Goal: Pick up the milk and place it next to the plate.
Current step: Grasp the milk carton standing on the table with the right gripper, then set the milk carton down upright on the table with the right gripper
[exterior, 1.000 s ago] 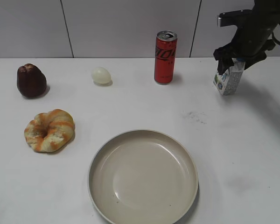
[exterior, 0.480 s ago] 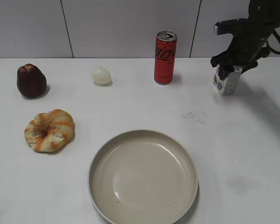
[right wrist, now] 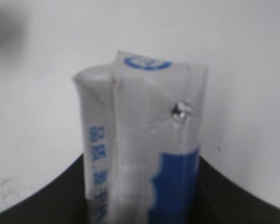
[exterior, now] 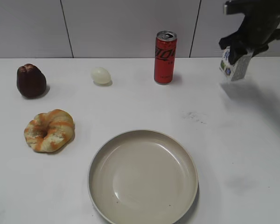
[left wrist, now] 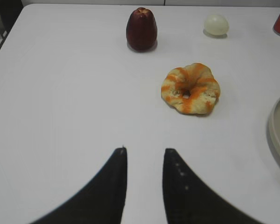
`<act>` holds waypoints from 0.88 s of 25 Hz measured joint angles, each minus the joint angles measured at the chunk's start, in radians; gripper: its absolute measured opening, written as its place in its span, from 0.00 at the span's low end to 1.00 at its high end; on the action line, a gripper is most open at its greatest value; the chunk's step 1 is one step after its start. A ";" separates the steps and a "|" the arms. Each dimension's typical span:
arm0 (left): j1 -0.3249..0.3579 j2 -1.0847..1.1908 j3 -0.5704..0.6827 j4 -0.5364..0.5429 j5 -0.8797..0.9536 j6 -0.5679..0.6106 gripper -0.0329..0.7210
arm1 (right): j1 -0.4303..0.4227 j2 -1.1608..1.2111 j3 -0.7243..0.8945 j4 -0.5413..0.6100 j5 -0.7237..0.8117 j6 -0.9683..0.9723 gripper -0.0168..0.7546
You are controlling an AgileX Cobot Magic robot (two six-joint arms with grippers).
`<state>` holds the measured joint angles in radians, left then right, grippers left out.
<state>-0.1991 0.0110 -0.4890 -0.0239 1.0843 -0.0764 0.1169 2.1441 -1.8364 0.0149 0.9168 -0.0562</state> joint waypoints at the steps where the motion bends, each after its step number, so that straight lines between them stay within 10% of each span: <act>1: 0.000 0.000 0.000 0.000 0.000 0.000 0.32 | 0.000 -0.029 0.000 0.000 0.006 0.000 0.40; 8: 0.000 0.000 0.000 0.000 0.000 0.000 0.32 | 0.000 -0.278 0.071 0.001 0.046 -0.001 0.40; 15: 0.000 0.000 0.000 0.000 0.000 0.000 0.32 | 0.034 -0.611 0.472 0.000 -0.045 -0.001 0.40; 22: 0.000 0.000 0.000 0.000 0.000 0.000 0.32 | 0.252 -0.831 0.850 -0.028 -0.131 0.095 0.40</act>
<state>-0.1991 0.0110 -0.4890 -0.0239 1.0843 -0.0764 0.3686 1.3129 -0.9865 -0.0132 0.7854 0.0392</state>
